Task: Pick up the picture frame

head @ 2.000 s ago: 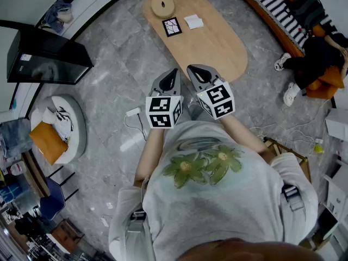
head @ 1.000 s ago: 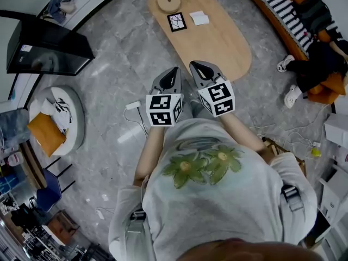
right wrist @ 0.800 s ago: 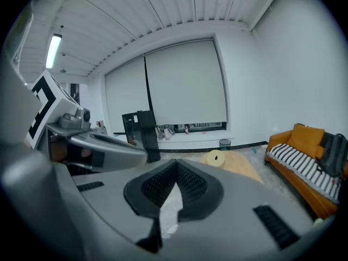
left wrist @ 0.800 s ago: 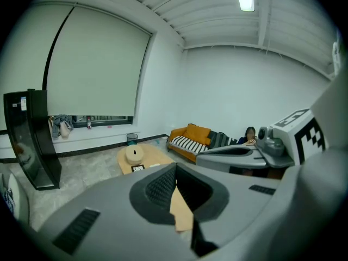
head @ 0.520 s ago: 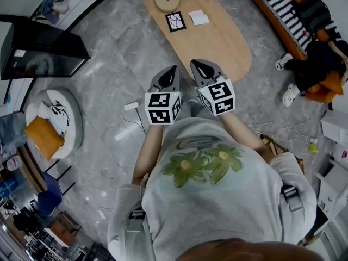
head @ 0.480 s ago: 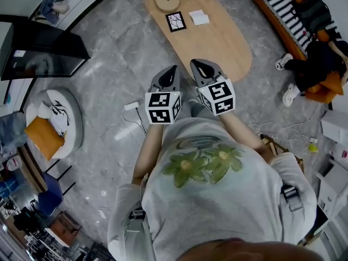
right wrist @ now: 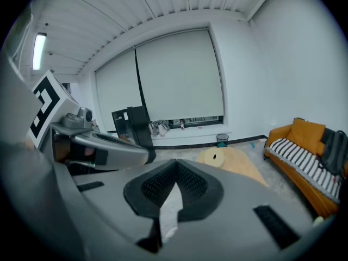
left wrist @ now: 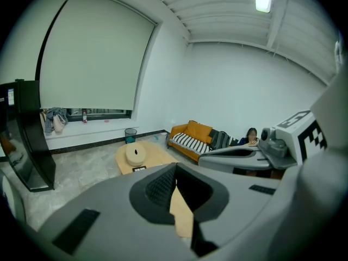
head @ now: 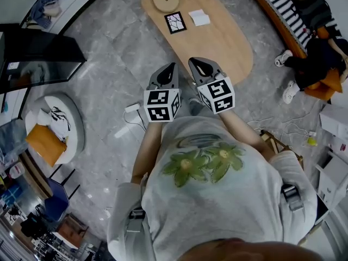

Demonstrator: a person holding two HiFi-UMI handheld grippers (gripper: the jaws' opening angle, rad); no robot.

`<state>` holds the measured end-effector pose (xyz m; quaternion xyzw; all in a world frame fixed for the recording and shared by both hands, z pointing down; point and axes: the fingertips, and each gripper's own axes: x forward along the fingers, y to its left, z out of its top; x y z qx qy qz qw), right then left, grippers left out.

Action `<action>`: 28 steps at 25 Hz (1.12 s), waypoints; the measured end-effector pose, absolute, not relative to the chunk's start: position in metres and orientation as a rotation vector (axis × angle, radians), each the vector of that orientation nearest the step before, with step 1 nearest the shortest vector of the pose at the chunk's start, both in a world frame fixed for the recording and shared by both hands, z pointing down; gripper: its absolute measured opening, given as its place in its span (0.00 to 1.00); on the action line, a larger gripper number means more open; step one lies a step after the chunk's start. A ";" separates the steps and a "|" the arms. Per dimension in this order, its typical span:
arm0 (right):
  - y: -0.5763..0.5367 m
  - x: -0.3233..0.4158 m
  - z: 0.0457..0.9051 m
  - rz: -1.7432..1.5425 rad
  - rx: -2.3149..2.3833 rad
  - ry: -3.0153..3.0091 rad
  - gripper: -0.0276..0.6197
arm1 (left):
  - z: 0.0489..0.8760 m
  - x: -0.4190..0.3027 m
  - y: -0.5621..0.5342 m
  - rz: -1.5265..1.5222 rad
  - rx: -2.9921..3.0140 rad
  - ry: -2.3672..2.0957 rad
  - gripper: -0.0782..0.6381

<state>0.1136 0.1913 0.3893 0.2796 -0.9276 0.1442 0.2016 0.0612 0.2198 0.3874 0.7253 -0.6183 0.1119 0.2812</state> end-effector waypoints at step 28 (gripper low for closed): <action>0.095 0.024 0.411 0.401 0.907 -2.433 0.19 | 0.406 -0.046 0.128 0.307 1.995 -1.555 0.32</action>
